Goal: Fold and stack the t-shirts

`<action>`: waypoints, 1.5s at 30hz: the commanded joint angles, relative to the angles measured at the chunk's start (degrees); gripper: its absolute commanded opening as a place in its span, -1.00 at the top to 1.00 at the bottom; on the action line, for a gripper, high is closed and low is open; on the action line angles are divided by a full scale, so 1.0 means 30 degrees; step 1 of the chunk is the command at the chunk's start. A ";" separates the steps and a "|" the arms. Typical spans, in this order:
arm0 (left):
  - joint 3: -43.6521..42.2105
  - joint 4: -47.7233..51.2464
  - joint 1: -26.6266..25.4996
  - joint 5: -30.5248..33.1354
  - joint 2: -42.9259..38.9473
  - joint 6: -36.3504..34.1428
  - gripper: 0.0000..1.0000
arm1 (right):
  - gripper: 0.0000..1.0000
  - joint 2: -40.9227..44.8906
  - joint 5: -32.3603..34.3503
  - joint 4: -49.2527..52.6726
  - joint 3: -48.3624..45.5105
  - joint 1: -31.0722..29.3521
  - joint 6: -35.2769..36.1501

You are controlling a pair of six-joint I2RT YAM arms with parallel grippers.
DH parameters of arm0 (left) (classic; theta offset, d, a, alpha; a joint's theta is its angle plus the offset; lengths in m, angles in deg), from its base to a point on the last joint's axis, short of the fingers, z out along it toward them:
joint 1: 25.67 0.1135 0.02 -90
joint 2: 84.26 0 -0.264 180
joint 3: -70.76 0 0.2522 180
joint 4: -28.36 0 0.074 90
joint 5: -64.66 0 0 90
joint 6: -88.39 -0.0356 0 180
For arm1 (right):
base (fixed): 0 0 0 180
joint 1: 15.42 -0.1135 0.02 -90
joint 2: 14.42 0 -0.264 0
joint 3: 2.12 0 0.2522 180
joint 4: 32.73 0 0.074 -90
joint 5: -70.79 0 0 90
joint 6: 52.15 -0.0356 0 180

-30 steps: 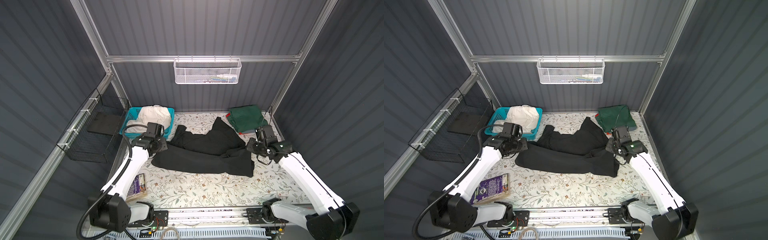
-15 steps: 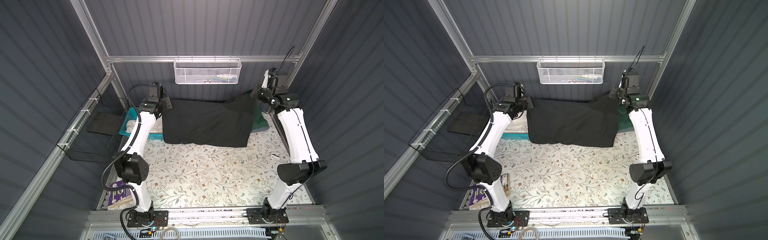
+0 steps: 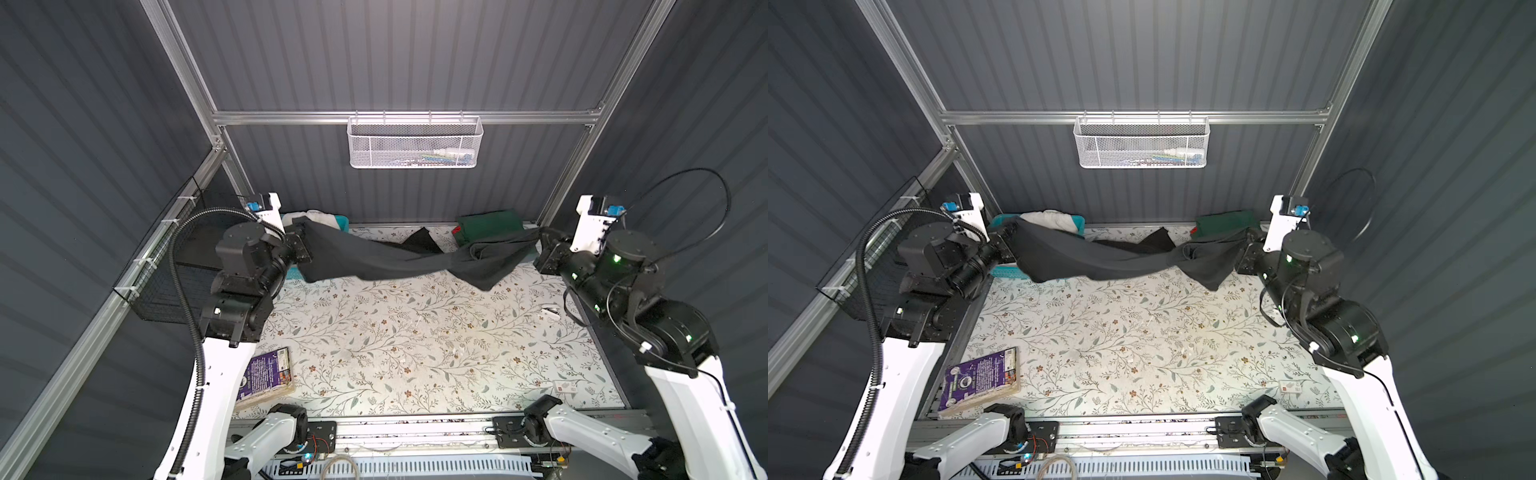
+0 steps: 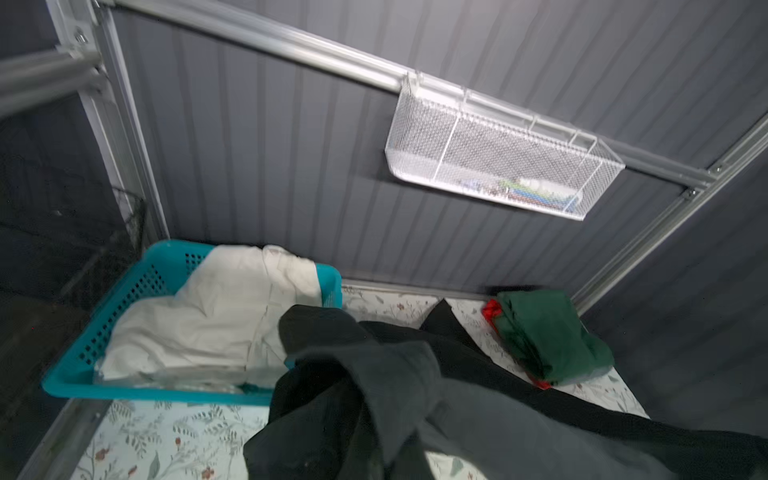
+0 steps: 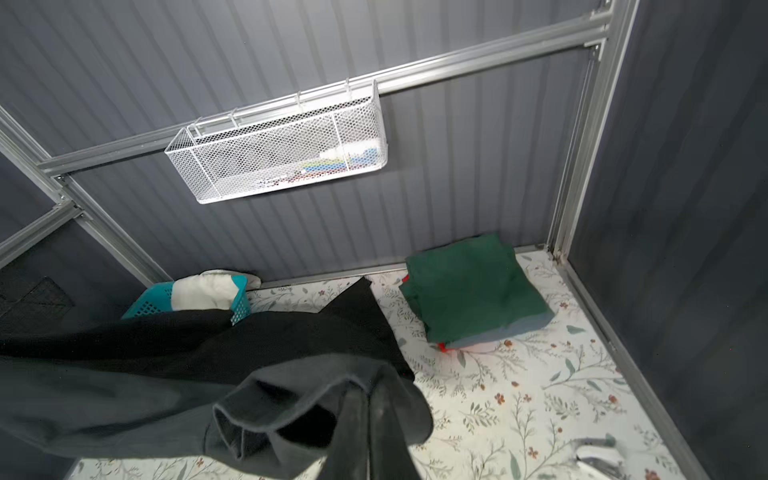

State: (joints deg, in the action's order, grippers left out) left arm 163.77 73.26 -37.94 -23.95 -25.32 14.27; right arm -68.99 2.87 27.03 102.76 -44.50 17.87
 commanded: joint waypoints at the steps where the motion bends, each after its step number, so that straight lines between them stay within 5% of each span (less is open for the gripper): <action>1: -0.1301 0.2302 0.0124 -0.0581 -0.0035 0.0471 1.00 | 1.00 0.0962 0.1373 0.1640 -0.1190 -0.0172 -0.1702; 9: 0.1487 0.1240 0.0136 -0.0570 0.4439 0.1392 1.00 | 1.00 -0.2629 0.1879 -0.0145 0.0971 0.0072 0.1369; 14: 0.5784 -0.0074 0.0165 0.0240 0.9403 0.1333 1.00 | 1.00 -0.6323 -0.1077 -0.2974 0.2311 0.3494 0.2222; 19: 1.6224 0.0792 0.0193 -0.2698 1.6508 0.0896 1.00 | 1.00 -1.1484 -0.2073 -0.3016 0.8161 0.5598 0.3179; 22: 2.5660 0.3965 0.0187 -0.3418 2.0305 0.0571 1.00 | 1.00 -1.3948 -0.1883 -0.0550 1.4824 0.5659 0.3850; 24: 2.8249 0.4822 0.0172 -0.2950 2.0376 -0.0130 1.00 | 1.00 -1.4511 -0.1750 0.0615 1.8302 0.5470 0.4454; 27: 1.9652 0.0978 0.0194 -0.1676 1.4821 -0.1312 1.00 | 1.00 -1.3527 -0.0928 0.1039 1.9197 0.4906 0.5369; 30: 1.2306 -0.1789 0.0194 -0.0919 1.0424 -0.1287 1.00 | 1.00 -1.0359 -0.0198 -0.0890 1.3773 0.4156 0.5593; 37: 0.3250 -0.2201 0.0190 -0.1049 0.6284 -0.2129 1.00 | 1.00 -0.2081 0.2151 -0.3727 0.1840 0.2363 0.3790; 45: -0.5040 -0.1426 0.0158 -0.1901 0.2763 -0.1184 1.00 | 1.00 0.4866 0.1967 0.0905 -0.8818 0.0922 -0.2890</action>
State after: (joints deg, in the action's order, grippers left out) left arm 153.82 67.71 -37.83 -29.09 -11.11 9.57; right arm -58.71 7.13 22.70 82.67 -40.57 20.05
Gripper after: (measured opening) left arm 0.049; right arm 0.048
